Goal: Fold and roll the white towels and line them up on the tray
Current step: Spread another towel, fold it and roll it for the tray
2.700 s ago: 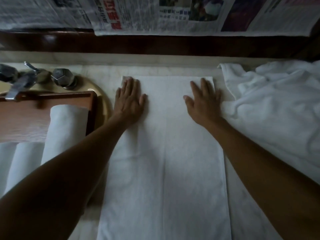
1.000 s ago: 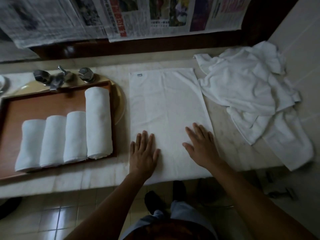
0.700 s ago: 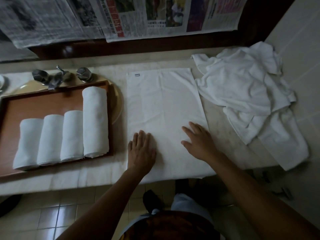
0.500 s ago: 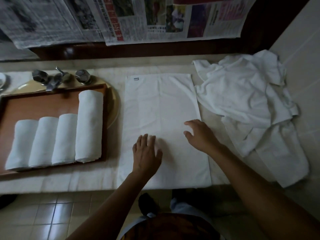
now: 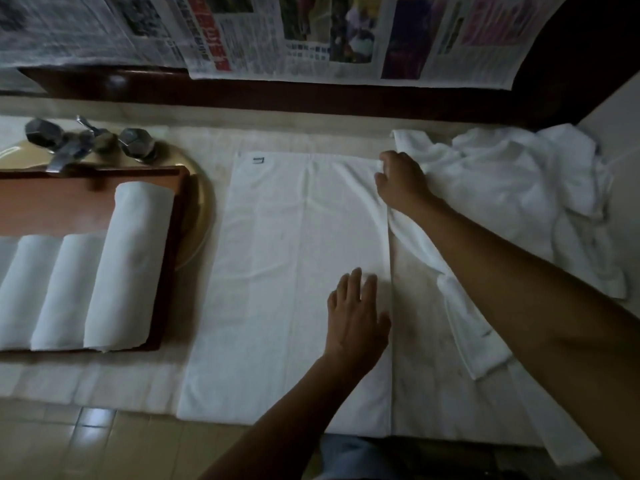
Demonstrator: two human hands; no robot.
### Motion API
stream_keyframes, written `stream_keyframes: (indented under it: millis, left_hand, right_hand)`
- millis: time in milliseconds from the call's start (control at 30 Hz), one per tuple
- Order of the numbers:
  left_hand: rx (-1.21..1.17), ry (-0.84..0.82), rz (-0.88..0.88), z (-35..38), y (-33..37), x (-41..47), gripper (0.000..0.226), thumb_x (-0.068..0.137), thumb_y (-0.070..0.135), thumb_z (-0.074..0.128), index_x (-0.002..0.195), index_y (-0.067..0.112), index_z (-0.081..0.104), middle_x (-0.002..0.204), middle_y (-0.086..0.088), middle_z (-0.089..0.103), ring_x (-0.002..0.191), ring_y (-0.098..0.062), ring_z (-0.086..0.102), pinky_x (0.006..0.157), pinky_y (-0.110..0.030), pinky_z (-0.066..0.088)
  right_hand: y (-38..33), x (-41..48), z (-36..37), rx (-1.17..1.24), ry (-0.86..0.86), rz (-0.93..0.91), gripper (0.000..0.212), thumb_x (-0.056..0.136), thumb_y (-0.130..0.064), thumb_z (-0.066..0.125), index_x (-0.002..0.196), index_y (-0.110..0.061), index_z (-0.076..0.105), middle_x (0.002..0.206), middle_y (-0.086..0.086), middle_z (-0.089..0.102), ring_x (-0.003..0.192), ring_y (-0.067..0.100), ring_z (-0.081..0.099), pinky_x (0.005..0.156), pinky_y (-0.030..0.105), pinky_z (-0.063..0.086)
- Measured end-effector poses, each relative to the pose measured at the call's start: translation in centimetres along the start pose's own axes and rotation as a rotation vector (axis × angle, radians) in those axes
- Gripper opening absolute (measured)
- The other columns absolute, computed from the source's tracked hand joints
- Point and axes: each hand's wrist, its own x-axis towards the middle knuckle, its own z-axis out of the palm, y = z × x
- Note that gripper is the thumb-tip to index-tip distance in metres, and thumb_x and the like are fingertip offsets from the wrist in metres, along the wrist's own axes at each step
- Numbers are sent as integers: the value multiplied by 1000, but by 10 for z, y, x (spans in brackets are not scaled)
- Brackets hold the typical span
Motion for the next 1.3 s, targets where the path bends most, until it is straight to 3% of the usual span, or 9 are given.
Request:
stream_keyframes:
  millis: [100,267,333,500,600,767,967,1100,1300]
  left_hand:
    - [75,-77,11,15,7,9,70,105,44,40,163,18,9,172,-11,4,159,-34,1,126,-57,7]
    - [205,-74,5,34,12,18,64,98,42,42,154,13,28,163,-19,23,154,-45,17,119,-69,19]
    - [185,-32,-8,33,15,22,62,94,44,53,146,14,38,155,-16,35,147,-43,31,116,-66,31]
    - [117,43,-19,25,26,39,48,91,51,55,124,16,52,125,-8,50,113,-31,47,96,-48,46]
    - [92,68,59,19,32,46,31,92,36,54,114,14,54,113,-6,51,98,-25,45,84,-41,46]
    - [-233,129,18,-4,30,42,2,96,10,52,97,11,53,100,-4,46,90,-18,38,75,-30,35]
    - [-593,168,-132,-70,-6,19,16,104,22,56,90,14,54,90,0,57,80,-14,52,68,-13,40]
    - [-952,91,-334,-103,-43,4,21,100,32,54,93,14,58,91,-8,69,87,-31,70,80,-56,60]
    - [-1244,77,-492,-132,-103,-6,17,107,12,51,100,2,62,95,-16,75,84,-30,72,76,-47,60]
  right_hand:
    - [4,31,6,-27,-24,6,50,102,-26,56,147,-6,47,138,20,53,129,37,52,106,40,44]
    - [15,59,14,-30,-51,29,25,100,-28,60,117,-9,61,122,18,58,113,36,58,97,40,48]
    - [17,68,7,-13,-80,32,15,101,-27,58,103,-12,61,114,17,63,108,35,60,92,39,49]
    - [7,83,-27,18,-134,58,20,104,-27,51,111,-8,55,105,13,60,98,28,59,78,34,42]
    - [7,90,-42,73,-96,84,23,100,-25,52,116,-9,59,106,10,62,98,28,59,81,34,46]
    - [4,80,-50,470,-169,113,14,101,-21,63,110,-12,69,89,7,68,72,13,64,66,26,56]
    - [-32,70,-45,606,-224,-23,19,91,-7,71,96,-25,75,104,3,76,95,11,72,78,25,56]
    - [-72,71,-23,570,-142,-151,13,96,-17,72,109,-18,75,97,0,73,82,2,64,71,15,51]
    - [-140,92,27,367,-107,-209,26,94,-26,75,111,-6,75,106,7,73,96,12,63,79,23,47]
